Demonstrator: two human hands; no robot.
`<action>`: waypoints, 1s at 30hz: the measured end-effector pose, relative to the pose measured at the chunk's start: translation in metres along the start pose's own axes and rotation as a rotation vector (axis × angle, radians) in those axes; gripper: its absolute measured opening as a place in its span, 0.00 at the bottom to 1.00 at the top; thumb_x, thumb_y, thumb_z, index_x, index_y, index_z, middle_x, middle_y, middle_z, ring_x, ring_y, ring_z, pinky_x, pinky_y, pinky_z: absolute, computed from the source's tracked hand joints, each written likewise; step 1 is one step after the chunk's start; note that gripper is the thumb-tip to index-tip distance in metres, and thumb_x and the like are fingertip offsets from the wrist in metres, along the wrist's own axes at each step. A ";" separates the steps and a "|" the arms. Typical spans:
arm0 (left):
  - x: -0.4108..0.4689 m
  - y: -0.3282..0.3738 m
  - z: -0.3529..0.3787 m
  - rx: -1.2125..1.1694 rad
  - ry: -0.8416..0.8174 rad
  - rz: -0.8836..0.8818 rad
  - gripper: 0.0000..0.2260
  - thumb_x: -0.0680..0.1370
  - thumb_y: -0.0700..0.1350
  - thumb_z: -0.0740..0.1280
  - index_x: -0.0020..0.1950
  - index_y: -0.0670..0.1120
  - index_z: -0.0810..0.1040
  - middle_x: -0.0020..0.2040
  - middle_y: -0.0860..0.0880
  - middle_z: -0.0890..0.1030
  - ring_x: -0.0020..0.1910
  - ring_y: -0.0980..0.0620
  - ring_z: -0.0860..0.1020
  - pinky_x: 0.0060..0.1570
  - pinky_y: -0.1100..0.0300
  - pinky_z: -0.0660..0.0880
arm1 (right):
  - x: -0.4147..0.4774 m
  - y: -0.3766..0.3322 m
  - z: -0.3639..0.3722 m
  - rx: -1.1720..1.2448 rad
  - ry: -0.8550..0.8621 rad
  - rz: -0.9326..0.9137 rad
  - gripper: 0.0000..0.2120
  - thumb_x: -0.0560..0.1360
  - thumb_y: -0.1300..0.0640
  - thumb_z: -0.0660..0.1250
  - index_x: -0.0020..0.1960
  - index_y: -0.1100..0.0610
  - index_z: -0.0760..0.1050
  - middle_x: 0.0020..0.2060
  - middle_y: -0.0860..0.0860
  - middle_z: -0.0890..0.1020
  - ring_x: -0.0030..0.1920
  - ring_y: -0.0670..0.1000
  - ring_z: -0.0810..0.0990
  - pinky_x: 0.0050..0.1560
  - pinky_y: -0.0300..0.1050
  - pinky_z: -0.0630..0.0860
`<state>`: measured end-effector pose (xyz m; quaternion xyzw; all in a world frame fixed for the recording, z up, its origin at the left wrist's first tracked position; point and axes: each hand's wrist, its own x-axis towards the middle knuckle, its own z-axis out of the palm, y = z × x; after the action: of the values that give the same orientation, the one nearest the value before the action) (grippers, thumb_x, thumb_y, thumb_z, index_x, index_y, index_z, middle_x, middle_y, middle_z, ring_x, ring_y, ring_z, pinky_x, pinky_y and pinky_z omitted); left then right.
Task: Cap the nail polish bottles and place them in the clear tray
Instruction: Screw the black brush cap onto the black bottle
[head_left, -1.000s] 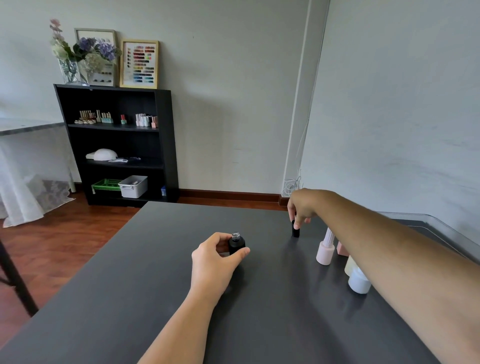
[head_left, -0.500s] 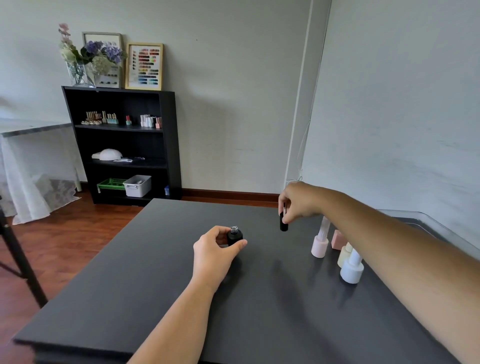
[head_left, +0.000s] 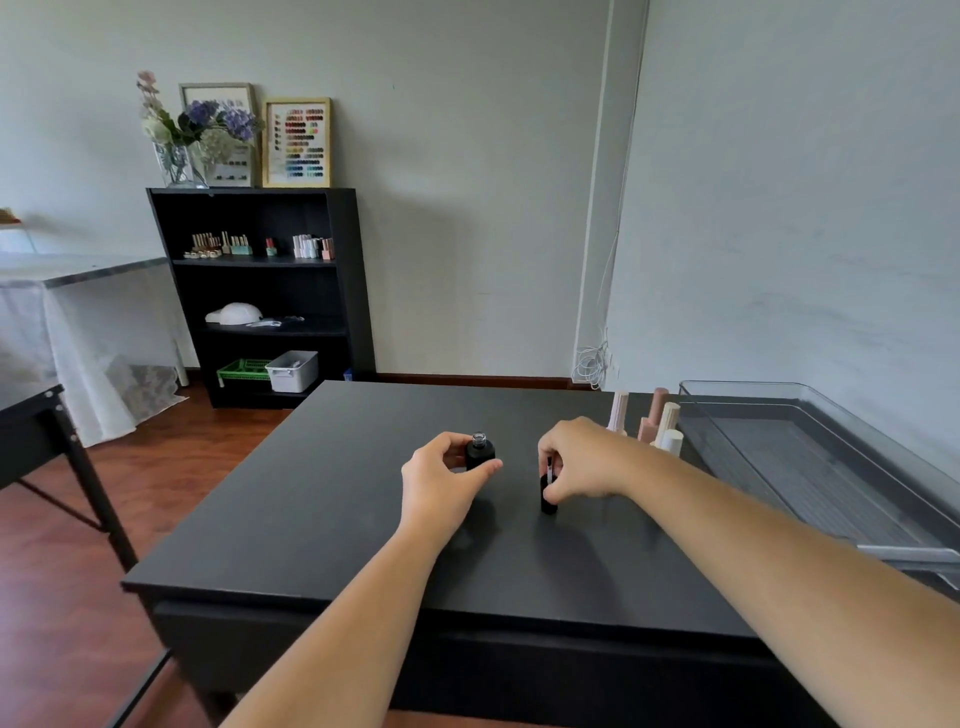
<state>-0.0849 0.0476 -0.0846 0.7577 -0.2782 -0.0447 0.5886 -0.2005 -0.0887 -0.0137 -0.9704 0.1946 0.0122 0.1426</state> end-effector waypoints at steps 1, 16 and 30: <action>-0.003 0.000 -0.002 -0.005 0.009 -0.004 0.12 0.66 0.49 0.78 0.45 0.56 0.79 0.42 0.58 0.82 0.44 0.63 0.79 0.42 0.72 0.71 | -0.002 -0.002 0.004 0.016 0.017 -0.007 0.10 0.65 0.57 0.71 0.46 0.57 0.80 0.35 0.48 0.79 0.42 0.54 0.82 0.32 0.40 0.72; -0.015 -0.008 -0.013 0.006 0.037 -0.002 0.11 0.66 0.48 0.78 0.42 0.58 0.78 0.42 0.57 0.83 0.44 0.61 0.80 0.47 0.66 0.75 | -0.014 0.000 0.058 0.448 0.240 -0.046 0.08 0.67 0.54 0.74 0.36 0.46 0.74 0.36 0.43 0.80 0.37 0.43 0.77 0.37 0.33 0.70; -0.013 -0.009 -0.009 0.117 -0.040 0.066 0.11 0.71 0.49 0.74 0.53 0.53 0.79 0.46 0.59 0.80 0.48 0.61 0.77 0.44 0.72 0.68 | -0.016 0.006 0.079 0.694 0.626 -0.060 0.17 0.81 0.54 0.56 0.69 0.51 0.69 0.50 0.45 0.77 0.52 0.44 0.74 0.53 0.35 0.66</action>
<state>-0.0892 0.0628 -0.0936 0.7800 -0.3171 -0.0242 0.5390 -0.2156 -0.0660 -0.0897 -0.8275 0.1926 -0.3511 0.3935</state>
